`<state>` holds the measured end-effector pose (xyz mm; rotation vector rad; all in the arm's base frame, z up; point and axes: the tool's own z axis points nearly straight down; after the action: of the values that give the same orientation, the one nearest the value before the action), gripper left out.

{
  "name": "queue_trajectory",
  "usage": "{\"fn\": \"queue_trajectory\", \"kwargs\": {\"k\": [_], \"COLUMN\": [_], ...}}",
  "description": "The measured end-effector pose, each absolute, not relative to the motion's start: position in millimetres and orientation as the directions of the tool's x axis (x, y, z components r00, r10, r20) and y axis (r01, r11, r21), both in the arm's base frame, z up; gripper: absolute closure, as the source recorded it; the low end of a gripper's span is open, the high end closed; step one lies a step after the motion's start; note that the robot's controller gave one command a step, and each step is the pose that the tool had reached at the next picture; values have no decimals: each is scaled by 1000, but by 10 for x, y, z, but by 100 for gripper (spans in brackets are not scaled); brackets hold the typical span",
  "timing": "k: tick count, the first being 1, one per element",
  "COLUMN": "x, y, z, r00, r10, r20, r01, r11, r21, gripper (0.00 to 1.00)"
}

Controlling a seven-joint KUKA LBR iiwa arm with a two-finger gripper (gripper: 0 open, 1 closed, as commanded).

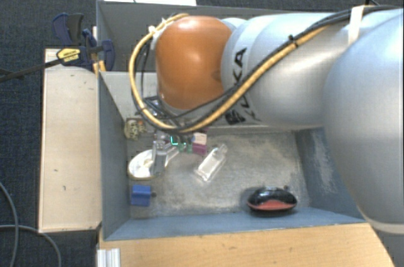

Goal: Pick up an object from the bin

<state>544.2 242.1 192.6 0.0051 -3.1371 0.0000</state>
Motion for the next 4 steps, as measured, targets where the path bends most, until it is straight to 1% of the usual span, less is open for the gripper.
{"fn": "queue_trajectory", "kwargs": {"k": [1,4], "x": [5823,5848], "y": [2214,2230], "z": [683,730], "r00": [-958,-966], "r10": [-286,-258], "r20": [6,0], "r01": [-286,-258], "r11": [958,966], "r21": [0,6], "gripper": [0,0]}}
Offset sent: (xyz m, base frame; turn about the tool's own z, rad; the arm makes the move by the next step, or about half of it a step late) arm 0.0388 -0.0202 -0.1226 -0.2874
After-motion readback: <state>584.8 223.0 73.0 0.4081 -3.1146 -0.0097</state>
